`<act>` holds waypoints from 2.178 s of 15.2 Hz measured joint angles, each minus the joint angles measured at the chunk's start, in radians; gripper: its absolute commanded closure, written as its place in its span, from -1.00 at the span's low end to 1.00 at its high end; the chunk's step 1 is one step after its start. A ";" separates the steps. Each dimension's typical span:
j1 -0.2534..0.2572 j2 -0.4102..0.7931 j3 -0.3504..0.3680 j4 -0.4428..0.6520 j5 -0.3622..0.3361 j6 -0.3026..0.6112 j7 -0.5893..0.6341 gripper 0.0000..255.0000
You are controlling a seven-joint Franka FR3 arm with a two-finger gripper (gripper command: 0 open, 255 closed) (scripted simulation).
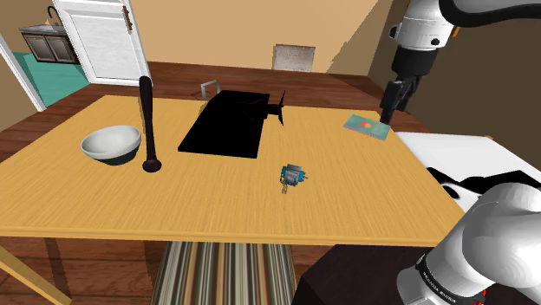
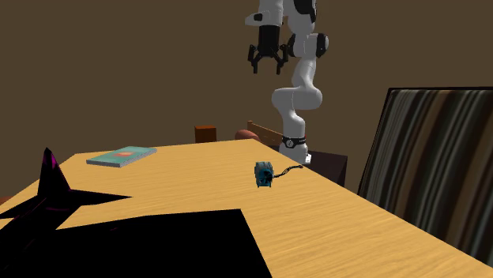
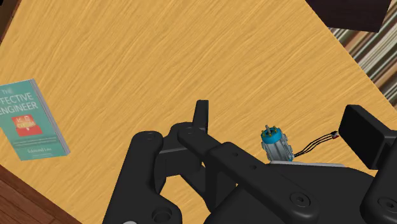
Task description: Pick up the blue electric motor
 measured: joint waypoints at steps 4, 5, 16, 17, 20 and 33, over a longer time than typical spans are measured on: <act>0.010 0.026 -0.003 -0.040 0.006 0.068 -0.008 -1.00; 0.015 0.049 -0.004 -0.058 0.009 0.110 -0.011 -1.00; 0.071 0.324 -0.018 -0.163 0.046 0.513 -0.069 -1.00; 0.077 0.354 -0.018 -0.161 0.051 0.543 -0.075 -1.00; 0.093 0.465 -0.020 -0.139 0.068 0.639 -0.100 -1.00; 0.140 0.835 -0.002 -0.064 0.139 0.952 -0.178 -1.00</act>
